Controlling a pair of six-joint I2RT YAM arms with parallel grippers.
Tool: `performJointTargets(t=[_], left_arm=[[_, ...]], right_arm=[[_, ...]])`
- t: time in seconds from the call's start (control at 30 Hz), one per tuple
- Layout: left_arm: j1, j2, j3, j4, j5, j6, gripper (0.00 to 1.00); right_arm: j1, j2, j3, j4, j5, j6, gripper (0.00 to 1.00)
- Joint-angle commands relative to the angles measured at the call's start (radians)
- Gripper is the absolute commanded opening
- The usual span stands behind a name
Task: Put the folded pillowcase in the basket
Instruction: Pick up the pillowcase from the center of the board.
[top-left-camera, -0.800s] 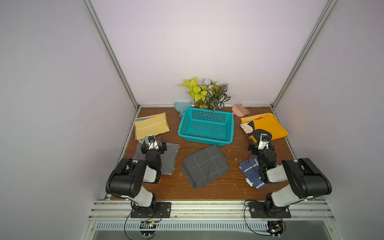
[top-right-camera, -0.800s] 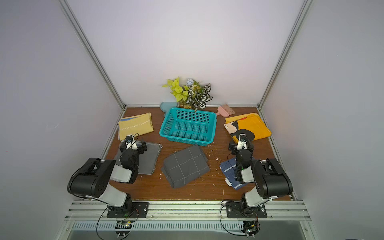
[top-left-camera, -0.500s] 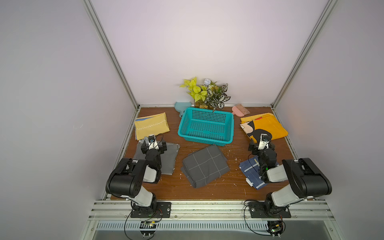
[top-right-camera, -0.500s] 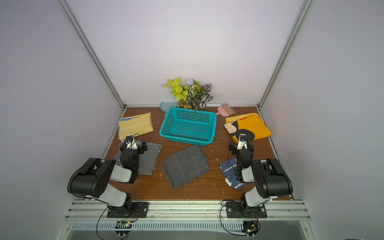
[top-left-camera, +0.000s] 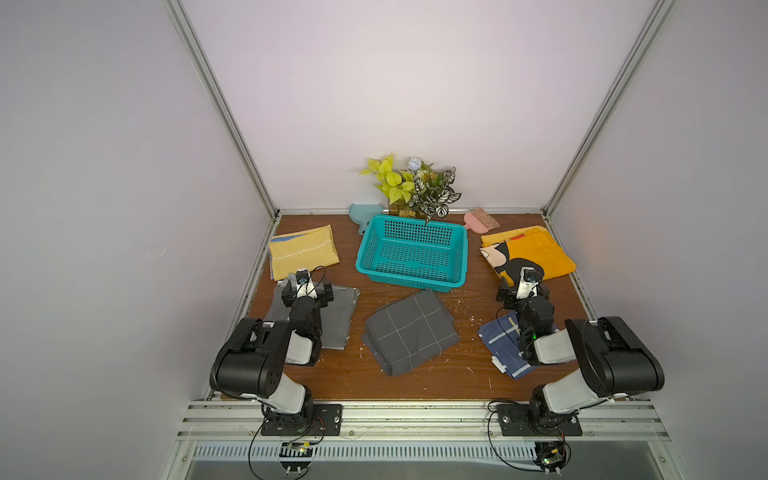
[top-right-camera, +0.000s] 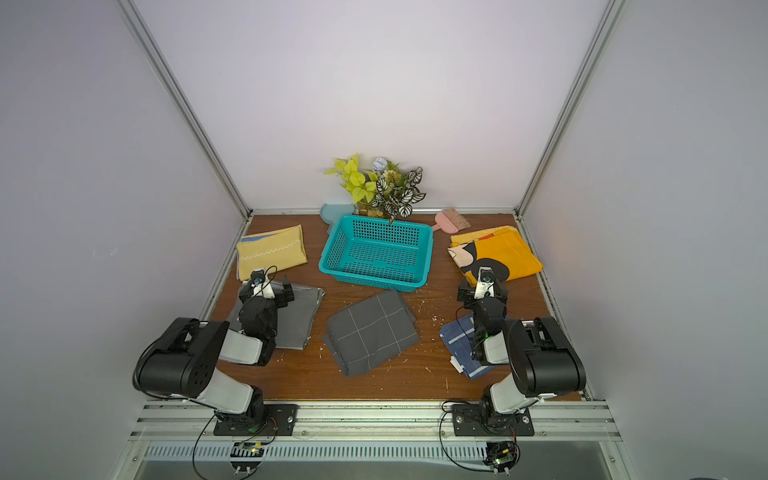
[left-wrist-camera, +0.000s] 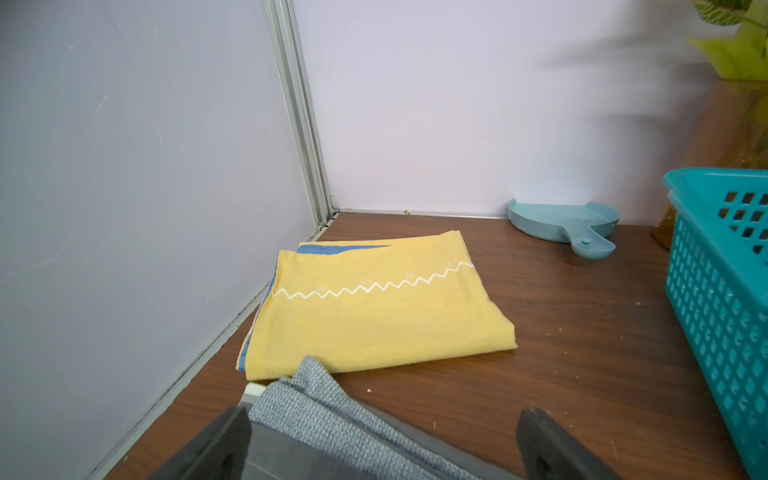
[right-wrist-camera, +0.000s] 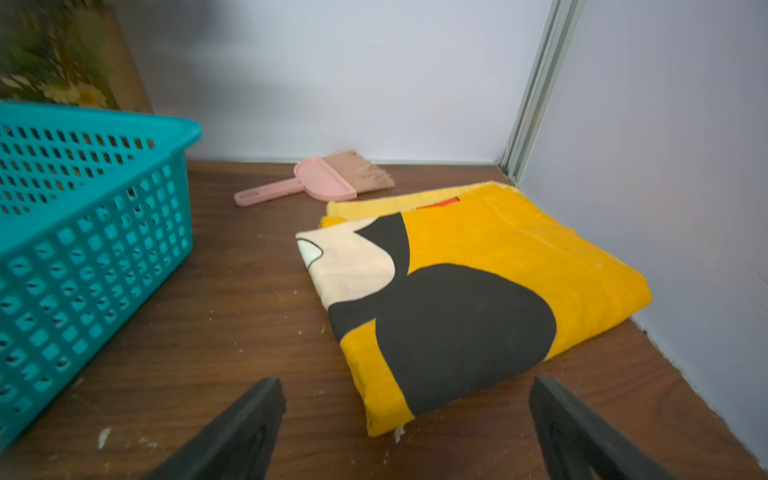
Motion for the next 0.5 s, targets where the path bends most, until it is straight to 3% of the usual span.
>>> performJointTargets(t=[0.0, 0.17, 0.27, 0.33, 0.47], left_arm=[[-0.049, -0.145, 0.111, -0.243, -0.117, 0.021, 0.99], [-0.075, -0.365, 0.366, -0.863, 0.092, -0.25, 0.99], [-0.119, -0.448, 0.423, -1.077, 0.193, -0.397, 0.99], [-0.149, -0.507, 0.425, -1.176, 0.257, -0.484, 0.99], [-0.289, -0.606, 0.408, -1.323, 0.25, -0.59, 0.99]], right_arm=[[0.007, -0.151, 0.178, -0.32, 0.06, 0.026, 0.99], [0.03, -0.372, 0.398, -0.783, 0.065, 0.191, 0.99], [0.037, -0.453, 0.44, -0.971, -0.068, 0.233, 1.0], [0.069, -0.485, 0.456, -1.102, -0.086, 0.263, 1.0], [0.163, -0.524, 0.463, -1.273, -0.132, 0.323, 1.0]])
